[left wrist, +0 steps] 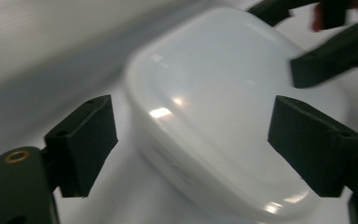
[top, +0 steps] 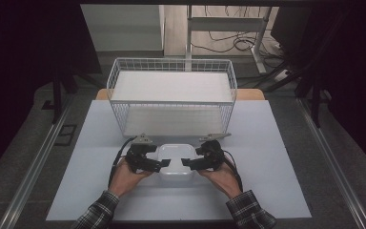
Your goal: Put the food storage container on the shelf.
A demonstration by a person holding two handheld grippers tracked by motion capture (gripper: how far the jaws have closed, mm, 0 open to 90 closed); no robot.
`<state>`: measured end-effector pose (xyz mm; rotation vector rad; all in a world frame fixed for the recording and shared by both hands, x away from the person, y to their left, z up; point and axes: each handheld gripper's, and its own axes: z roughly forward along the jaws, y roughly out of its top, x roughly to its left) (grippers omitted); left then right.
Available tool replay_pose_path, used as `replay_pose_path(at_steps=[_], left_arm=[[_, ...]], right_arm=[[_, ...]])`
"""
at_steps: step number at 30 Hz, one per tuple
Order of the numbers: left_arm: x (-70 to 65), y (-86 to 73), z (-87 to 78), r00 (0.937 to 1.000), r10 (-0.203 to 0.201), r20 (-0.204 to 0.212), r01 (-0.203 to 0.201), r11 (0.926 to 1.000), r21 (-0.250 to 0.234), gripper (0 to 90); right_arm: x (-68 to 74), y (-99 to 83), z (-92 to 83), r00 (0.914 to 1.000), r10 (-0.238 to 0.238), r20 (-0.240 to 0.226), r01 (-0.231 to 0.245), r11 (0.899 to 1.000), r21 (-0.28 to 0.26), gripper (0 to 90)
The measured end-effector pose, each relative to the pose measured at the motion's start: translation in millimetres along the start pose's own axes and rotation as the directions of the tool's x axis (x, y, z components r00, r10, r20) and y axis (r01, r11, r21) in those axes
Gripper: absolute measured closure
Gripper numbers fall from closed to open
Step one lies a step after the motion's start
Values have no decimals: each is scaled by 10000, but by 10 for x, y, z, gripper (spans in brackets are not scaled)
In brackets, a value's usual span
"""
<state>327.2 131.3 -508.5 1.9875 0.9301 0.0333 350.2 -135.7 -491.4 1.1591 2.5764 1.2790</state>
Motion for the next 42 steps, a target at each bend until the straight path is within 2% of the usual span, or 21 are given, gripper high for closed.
replay_pose_path(at_steps=[1,2,3,4,5,7,8,10,11,13,18,21,22,23,24,25,30,32,35,42], left_arm=[[0,-26,-5,9997,-148,207,148,9999,-10,175],[0,-26,-5,9997,-148,207,148,9999,-10,176],[-23,-71,-29,9988,-343,339,344,9994,-7,181],[-23,-71,-29,9988,-343,339,344,9994,-7,191],[-62,-118,-67,9977,-605,312,608,9981,-90,214],[-109,-174,-128,9967,-785,200,790,9965,-257,291],[-109,-174,-128,9967,-785,200,790,9965,-257,337],[-150,-229,-241,9967,-812,89,815,9956,-466,451],[-148,-251,-271,9960,-874,171,882,9945,-559,518],[-149,-291,-312,9941,-1024,346,1046,9921,-692,596],[-164,-319,-345,9879,-1481,468,1518,9843,-899,668],[-163,-335,-373,9854,-1642,454,1684,9792,-1133,746],[-163,-335,-373,9854,-1642,454,1684,9792,-1133,780],[-189,-336,-362,9903,-1376,180,1387,9832,-1188,796],[-188,-334,-360,9890,-1466,178,1477,9817,-1198,798],[-186,-333,-355,9892,-1460,135,1466,9816,-1223,799],[-198,-313,-341,9912,-1320,-128,1291,9826,-1333,800],[-192,-279,-358,9918,-1272,-129,1240,9819,-1433,800],[-179,-189,-391,9937,-1058,-376,988,9830,-1547,800],[-88,-25,-417,9938,-903,-650,776,9812,-1768,800]], right_arm=[[7,-6,-8,9998,58,-173,-56,10000,76,241],[7,-6,-8,9998,58,-173,-56,10000,76,241],[33,-25,-33,9995,142,-287,-136,9997,214,239],[51,-37,-48,9995,139,-287,-132,9996,257,246],[70,-47,-72,9997,127,-229,-119,9993,343,260],[97,-72,-126,9992,341,-191,-332,9984,457,326],[109,-88,-158,9992,360,-185,-351,9983,470,368],[137,-125,-232,9994,340,-114,-334,9985,437,467],[150,-144,-270,9996,271,-44,-269,9990,357,522],[160,-183,-326,9997,216,-132,-212,9994,284,581],[241,-214,-378,9997,116,195,-121,9996,238,626],[237,-225,-424,9995,253,212,-254,9997,24,722],[237,-225,-424,9995,253,212,-254,9997,24,722],[239,-236,-442,9988,154,456,-149,9998,-104,775],[245,-241,-435,9982,34,594,-24,9999,-159,775],[240,-242,-433,9982,120,589,-107,9997,-210,776],[239,-240,-430,9970,-7,768,40,9991,-426,779],[238,-201,-462,9973,-6,741,57,9976,-685,780],[235,-145,-472,9966,-115,817,185,9962,-846,781],[182,32,-460,9950,-345,937,449,9927,-1117,780]])
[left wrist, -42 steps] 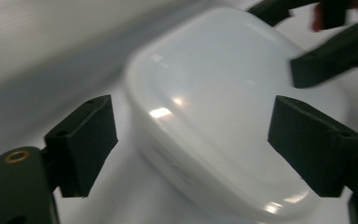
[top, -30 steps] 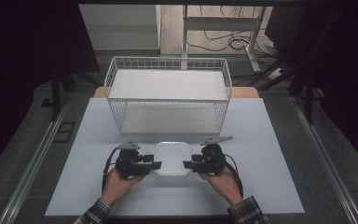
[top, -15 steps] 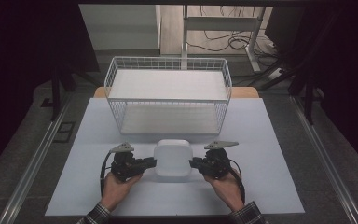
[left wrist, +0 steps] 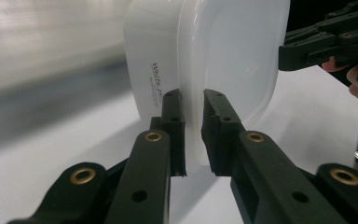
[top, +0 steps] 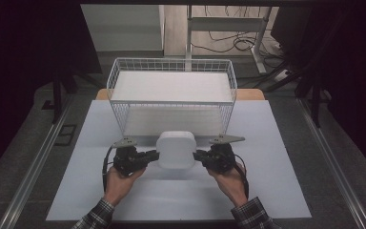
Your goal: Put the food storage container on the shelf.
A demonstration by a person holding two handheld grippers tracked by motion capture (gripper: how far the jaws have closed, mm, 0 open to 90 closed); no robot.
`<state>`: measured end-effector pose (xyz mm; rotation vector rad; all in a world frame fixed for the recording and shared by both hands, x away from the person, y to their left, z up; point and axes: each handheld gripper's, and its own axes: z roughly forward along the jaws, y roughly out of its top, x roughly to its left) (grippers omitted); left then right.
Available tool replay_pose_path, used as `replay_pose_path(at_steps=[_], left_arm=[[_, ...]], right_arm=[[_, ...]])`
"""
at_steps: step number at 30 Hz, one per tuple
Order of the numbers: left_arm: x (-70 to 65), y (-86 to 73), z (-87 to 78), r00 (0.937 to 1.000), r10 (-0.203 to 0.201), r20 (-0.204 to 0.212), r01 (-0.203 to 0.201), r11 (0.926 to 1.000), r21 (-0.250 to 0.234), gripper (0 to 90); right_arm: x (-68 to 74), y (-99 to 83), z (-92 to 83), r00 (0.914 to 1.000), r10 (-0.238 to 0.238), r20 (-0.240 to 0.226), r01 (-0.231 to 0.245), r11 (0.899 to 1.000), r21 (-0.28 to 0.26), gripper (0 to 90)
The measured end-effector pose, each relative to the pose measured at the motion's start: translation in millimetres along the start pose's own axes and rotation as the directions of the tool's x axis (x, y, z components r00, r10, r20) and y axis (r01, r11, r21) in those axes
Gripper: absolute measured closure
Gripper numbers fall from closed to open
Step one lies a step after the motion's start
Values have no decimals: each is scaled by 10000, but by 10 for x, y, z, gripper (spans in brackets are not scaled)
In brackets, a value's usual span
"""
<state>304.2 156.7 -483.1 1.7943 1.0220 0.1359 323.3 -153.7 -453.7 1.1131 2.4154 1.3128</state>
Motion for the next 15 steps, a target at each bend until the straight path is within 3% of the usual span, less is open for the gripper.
replay_pose_path(at_steps=[8,15], left_arm=[[268,270,172,9991,-22,-427,20,10000,-37,797],[443,326,304,9973,-301,-663,304,9995,37,794]], right_arm=[[-203,266,222,9997,33,238,-28,9998,-211,780],[-348,371,412,9991,211,361,-209,9998,-78,779]])
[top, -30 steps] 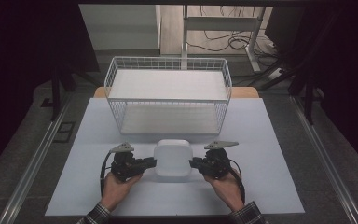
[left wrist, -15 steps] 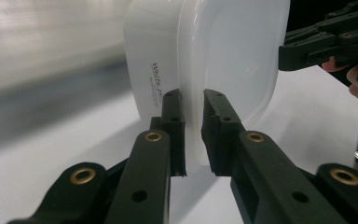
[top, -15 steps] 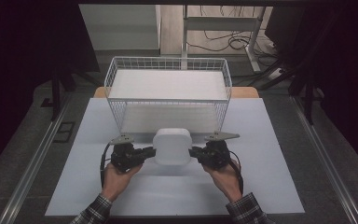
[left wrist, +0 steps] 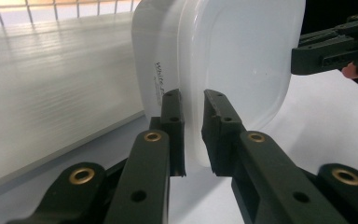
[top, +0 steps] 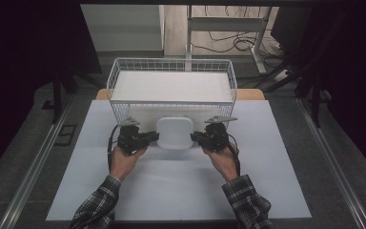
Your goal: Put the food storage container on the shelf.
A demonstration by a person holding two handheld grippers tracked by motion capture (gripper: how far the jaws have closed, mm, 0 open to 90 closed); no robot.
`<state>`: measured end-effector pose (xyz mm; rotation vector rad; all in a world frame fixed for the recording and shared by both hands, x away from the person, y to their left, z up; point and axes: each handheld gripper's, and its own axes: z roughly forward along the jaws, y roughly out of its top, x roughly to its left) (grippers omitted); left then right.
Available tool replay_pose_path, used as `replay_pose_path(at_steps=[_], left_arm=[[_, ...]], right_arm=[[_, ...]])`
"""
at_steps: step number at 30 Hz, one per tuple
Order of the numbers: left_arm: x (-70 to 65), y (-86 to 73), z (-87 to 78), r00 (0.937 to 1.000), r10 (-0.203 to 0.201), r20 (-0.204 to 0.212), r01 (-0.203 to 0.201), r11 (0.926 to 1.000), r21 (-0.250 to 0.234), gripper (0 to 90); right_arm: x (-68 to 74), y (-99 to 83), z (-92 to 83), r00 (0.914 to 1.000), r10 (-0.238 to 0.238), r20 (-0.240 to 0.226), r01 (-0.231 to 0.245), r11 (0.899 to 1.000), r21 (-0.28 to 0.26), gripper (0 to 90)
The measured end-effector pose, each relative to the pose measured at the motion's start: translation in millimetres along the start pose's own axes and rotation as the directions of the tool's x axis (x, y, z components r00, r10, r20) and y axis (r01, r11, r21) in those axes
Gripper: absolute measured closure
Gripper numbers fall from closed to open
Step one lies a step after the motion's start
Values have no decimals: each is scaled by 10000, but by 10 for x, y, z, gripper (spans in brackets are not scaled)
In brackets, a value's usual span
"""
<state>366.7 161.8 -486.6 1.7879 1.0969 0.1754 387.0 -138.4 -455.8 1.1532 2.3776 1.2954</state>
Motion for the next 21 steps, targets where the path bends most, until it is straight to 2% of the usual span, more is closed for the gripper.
replay_pose_path(at_steps=[8,11,13,19,20,21], left_arm=[[65,-27,138,9995,-158,-267,164,9996,248,788],[74,-26,167,9993,-125,-365,135,9995,276,785],[82,-15,183,9995,-170,-277,174,9998,132,782],[85,11,203,9994,39,-358,-40,10000,-44,751],[76,34,208,9979,273,-589,-287,9993,-230,745],[76,34,208,9979,273,-589,-287,9993,-230,752]], right_arm=[[-86,-18,170,9994,306,165,-310,9992,271,773],[-106,-21,192,9993,336,191,-342,9989,330,772],[-128,-18,214,9987,455,235,-462,9986,273,767],[-189,-15,246,9982,581,170,-582,9983,77,747],[-179,4,267,9983,460,360,-462,9989,49,714],[-179,4,267,9983,460,360,-462,9989,49,714]])
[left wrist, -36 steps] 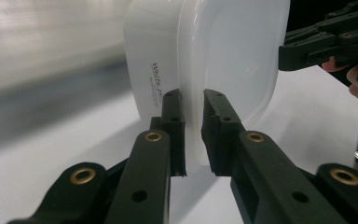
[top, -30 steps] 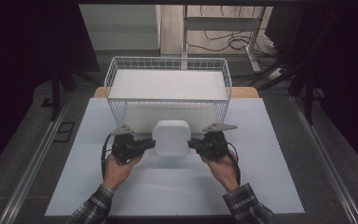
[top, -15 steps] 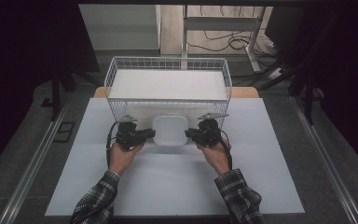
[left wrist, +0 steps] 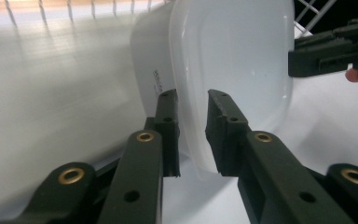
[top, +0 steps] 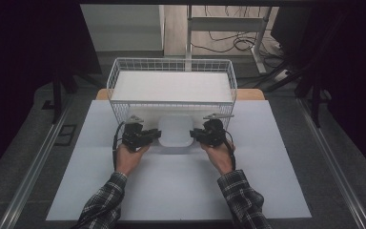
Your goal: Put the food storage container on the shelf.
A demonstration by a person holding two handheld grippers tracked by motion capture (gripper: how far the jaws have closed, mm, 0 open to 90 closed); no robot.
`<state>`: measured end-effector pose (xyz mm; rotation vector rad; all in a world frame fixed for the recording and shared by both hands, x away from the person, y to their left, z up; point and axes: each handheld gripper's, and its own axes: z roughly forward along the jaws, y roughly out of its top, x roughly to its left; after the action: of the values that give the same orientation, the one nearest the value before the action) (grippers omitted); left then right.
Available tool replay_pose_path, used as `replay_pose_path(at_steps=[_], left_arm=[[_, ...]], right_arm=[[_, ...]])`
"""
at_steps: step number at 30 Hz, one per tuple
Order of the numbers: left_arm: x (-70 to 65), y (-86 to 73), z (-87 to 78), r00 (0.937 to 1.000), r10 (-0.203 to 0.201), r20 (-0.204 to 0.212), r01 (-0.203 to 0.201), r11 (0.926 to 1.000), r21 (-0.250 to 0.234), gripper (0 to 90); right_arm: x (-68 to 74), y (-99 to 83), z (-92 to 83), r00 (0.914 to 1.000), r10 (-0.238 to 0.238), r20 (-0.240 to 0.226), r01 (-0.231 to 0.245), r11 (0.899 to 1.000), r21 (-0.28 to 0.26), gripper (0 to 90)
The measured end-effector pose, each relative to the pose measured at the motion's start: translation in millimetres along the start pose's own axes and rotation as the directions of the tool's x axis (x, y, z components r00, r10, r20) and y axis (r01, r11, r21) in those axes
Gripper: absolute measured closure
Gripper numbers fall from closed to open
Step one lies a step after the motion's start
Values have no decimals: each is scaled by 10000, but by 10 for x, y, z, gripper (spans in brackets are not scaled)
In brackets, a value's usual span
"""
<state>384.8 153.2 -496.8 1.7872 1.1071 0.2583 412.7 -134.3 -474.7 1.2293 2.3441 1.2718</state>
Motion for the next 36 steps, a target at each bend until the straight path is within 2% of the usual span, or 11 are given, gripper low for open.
replay_pose_path(at_steps=[3,6,7,10,11,14,18,20,25,27,36], left_arm=[[-41,98,34,9961,614,-637,-616,9981,-5,752],[-41,130,61,9939,702,-856,-700,9975,55,733],[-25,157,84,9927,667,-1000,-674,9977,-32,732],[-11,185,113,9916,552,-1168,-571,9983,-133,721],[-18,215,147,9870,598,-1492,-637,9977,-217,713],[-57,255,156,9772,833,-1955,-873,9961,-121,635],[-100,223,56,9766,1003,-1902,-1088,9935,-347,533],[-155,125,-63,9828,1022,-1536,-1112,9925,-510,453],[-265,-113,-342,9859,1286,-1073,-1344,9897,-492,270],[-307,-240,-483,9864,1404,-855,-1454,9878,-560,215],[-443,-829,-1028,9834,1515,-994,-1561,9869,-407,44]], right_arm=[[17,41,59,9993,34,366,-29,9999,-134,651],[-4,60,69,9989,131,442,-116,9993,-348,651],[22,91,82,9956,-257,902,307,9980,-544,653],[49,120,107,9902,-552,1283,633,9962,-601,653],[49,139,133,9868,-611,1497,727,9947,-732,652],[26,159,152,9882,-247,1511,380,9956,-854,655],[36,137,46,9900,-391,1352,522,9941,-946,694],[47,112,-31,9913,-545,1197,672,9922,-1048,737],[110,15,-213,9895,-1195,815,1272,9871,-971,888],[141,-40,-265,9881,-1403,628,1457,9850,-926,892],[320,-279,-363,9879,-1505,-368,1480,9869,-639,894]])
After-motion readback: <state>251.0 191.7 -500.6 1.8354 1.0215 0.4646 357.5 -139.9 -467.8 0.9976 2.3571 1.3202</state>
